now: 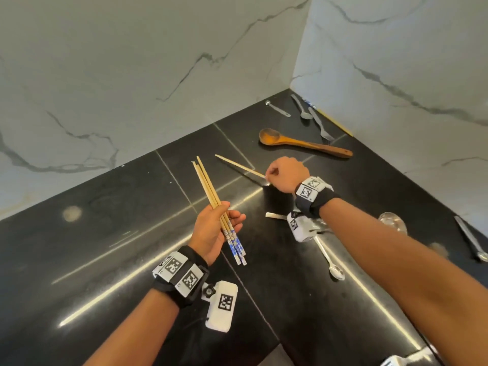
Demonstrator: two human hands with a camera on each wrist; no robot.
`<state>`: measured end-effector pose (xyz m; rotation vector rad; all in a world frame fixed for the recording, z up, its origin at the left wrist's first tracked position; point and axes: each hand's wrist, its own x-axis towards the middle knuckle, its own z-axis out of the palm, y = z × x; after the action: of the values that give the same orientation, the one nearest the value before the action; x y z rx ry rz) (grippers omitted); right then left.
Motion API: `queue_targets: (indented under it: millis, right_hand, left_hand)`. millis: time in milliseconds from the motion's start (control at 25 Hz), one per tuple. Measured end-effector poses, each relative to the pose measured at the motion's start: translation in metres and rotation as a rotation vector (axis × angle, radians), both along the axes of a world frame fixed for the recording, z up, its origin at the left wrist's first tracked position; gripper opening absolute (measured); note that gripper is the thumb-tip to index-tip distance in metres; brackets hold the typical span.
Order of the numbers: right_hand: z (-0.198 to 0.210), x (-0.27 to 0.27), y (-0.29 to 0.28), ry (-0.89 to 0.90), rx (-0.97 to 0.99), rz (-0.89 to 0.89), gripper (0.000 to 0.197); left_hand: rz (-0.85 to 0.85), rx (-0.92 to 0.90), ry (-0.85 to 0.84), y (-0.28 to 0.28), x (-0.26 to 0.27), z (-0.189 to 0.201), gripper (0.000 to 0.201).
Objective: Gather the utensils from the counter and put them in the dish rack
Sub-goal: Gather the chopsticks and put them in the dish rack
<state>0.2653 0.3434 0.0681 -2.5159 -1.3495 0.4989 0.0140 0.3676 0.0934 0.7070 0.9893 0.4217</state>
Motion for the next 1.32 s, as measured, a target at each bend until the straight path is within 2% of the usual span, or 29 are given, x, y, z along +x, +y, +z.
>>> queue_targets:
  millis: [160,240,280,360,480,600,680,840,960,1080,1160,1320]
  right_hand:
    - [0.006,-0.029,-0.047,0.444,0.469,-0.202,0.006]
    - [0.003,-0.050,-0.070,0.615,0.575,-0.244,0.006]
    - [0.002,-0.058,-0.081,0.647,0.595,-0.229,0.008]
    - [-0.003,-0.066,-0.097,0.607,0.623,-0.194,0.013]
    - [0.000,-0.048,-0.105,0.468,0.637,-0.144,0.011]
    - [0.006,0.006,-0.103,0.242,0.573,-0.145,0.010]
    - [0.010,0.062,-0.094,0.105,0.407,-0.159,0.019]
    - [0.008,0.180,-0.061,-0.123,0.076,-0.176,0.045]
    - [-0.007,0.238,-0.042,-0.168,-0.119,-0.176,0.048]
    - [-0.016,0.258,-0.038,-0.164,-0.203,-0.144,0.045]
    - [-0.014,0.262,-0.046,-0.179,-0.187,-0.163,0.033]
    - [-0.009,0.260,-0.093,-0.196,-0.219,-0.264,0.029]
  left_hand:
    - [-0.010,-0.024,-0.024,-0.006,0.041,-0.002,0.005]
    - [-0.045,-0.026,-0.059,-0.013,0.064,-0.004,0.006]
    - [-0.065,0.002,-0.064,-0.018,0.075,-0.005,0.005]
    - [-0.070,0.079,-0.041,-0.026,0.092,-0.008,0.006]
    - [-0.043,0.119,-0.043,-0.030,0.103,-0.009,0.024]
    - [-0.031,0.070,-0.094,-0.022,0.108,-0.003,0.044]
    - [-0.023,0.038,-0.111,-0.015,0.111,0.001,0.048]
    - [-0.023,-0.026,-0.154,-0.005,0.117,0.007,0.031]
    - [-0.016,-0.031,-0.141,0.002,0.126,0.005,0.020]
    - [-0.028,-0.001,-0.132,0.008,0.133,0.000,0.017]
    - [-0.050,0.025,-0.132,0.010,0.135,-0.001,0.016]
    - [-0.108,0.067,-0.145,0.008,0.136,0.001,0.016]
